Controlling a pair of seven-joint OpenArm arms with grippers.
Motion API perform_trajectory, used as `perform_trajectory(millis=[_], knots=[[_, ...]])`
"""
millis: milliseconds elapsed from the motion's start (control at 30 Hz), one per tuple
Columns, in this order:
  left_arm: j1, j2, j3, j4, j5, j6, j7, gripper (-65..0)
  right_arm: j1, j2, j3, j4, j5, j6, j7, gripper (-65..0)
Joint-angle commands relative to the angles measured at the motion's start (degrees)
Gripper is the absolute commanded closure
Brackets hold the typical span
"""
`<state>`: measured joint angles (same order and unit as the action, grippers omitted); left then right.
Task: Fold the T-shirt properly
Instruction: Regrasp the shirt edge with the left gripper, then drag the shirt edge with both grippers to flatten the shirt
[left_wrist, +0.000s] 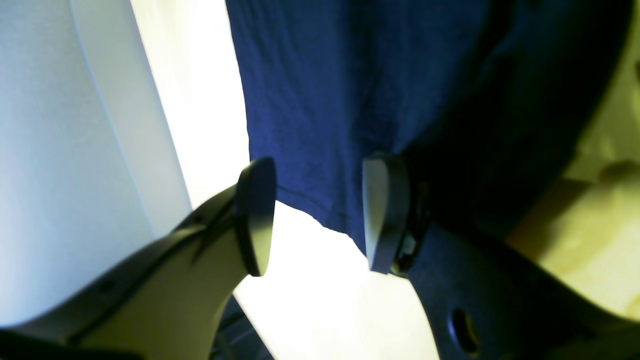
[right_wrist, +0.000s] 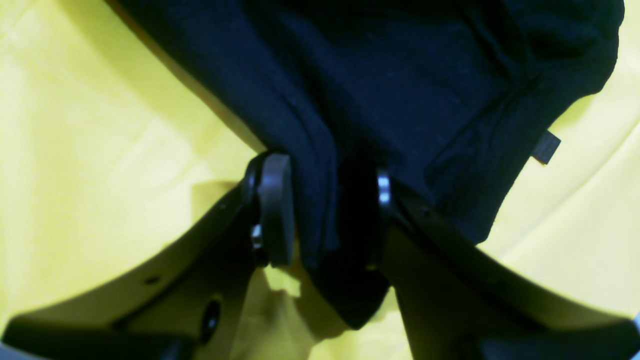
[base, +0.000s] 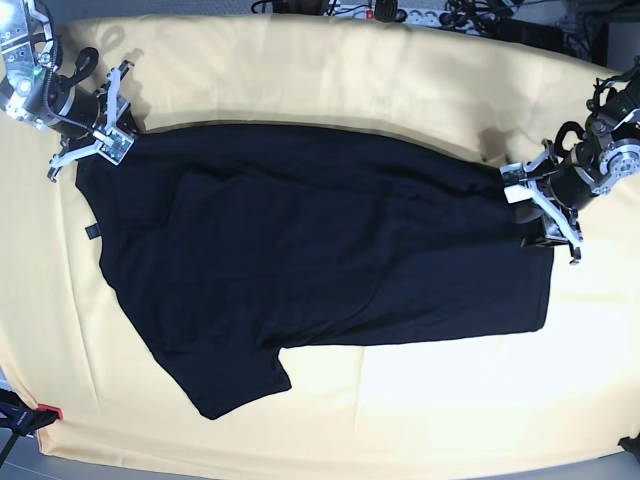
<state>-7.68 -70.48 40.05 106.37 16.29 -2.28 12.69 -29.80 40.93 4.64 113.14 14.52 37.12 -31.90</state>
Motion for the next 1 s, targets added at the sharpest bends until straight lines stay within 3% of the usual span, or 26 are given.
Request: perform_trajectory(millis=[0,400,633,700,833,900,967], knots=[[-0.7,-1.4,-0.7,0.5,-0.5,-0.6,-0.2,-28.6,0.3,1.0,0.6,0.9,0.2,-0.3,0.9,-22.7],[-0.8,-2.0,-0.7,0.5,-5.0,-16.9,-0.2,-28.6,0.3,1.0,0.6,0.9,0.2,-0.3,0.8,-22.7],[-0.8,-5.4,-0.7,1.0,-4.8,-18.5,-0.1,-28.6,0.3,1.0,0.6,0.9,0.2,-0.7,0.8,-22.7],[-0.8,-6.9,-0.7,2.4,-4.8,-22.5,0.1,-28.6,0.3,1.0,0.6,0.9,0.2,-1.0,0.8,-22.7],[-0.8,-10.6,-0.7,7.0,-7.6,-34.1,0.9,-28.6,0.3,1.0,0.6,0.9,0.2,-1.0,0.8,-22.7],[-0.8,-12.5,-0.7,9.1,-9.4,-37.4,0.9,-28.6,0.3,1.0,0.6,0.9,0.2,-1.0,0.8,-22.7],[-0.7,-13.4,-0.7,10.1,-10.8,-37.7,0.9,-28.6,0.3,1.0,0.6,0.9,0.7,-1.1,0.4,-22.7]])
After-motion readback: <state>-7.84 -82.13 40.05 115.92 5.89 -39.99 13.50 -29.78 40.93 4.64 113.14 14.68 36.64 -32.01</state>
